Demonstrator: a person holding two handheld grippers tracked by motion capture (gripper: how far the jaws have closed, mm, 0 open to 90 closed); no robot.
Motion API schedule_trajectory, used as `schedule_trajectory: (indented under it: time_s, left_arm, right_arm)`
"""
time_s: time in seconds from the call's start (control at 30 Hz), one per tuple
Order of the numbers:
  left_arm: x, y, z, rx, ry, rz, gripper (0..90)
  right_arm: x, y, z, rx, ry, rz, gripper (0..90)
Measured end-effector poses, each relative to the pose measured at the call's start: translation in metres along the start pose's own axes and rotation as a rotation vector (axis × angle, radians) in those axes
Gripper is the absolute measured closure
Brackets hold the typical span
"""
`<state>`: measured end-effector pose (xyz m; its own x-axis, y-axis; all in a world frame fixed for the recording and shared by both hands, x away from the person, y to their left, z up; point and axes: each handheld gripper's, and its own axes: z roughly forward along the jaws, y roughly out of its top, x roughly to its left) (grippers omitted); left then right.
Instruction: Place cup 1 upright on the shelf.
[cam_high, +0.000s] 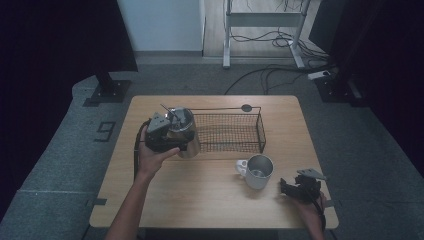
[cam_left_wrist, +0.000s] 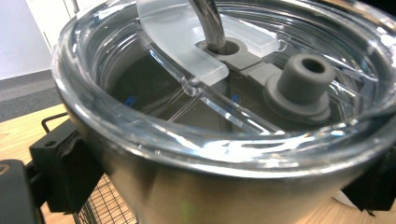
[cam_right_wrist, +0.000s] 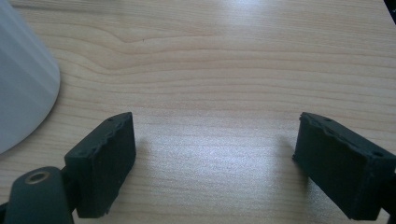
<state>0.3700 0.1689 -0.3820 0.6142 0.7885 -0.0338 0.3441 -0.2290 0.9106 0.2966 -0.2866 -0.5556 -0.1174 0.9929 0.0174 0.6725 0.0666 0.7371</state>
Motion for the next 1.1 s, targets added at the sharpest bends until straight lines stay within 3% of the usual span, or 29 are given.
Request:
schedule_trajectory:
  time_s: [1.1]
  left_arm:
    - [0.009,0.019,0.017,0.003,0.01,0.008,4.3]
  right_arm:
    - [0.0,0.0,0.0,-0.004,-0.004,-0.002,12.3]
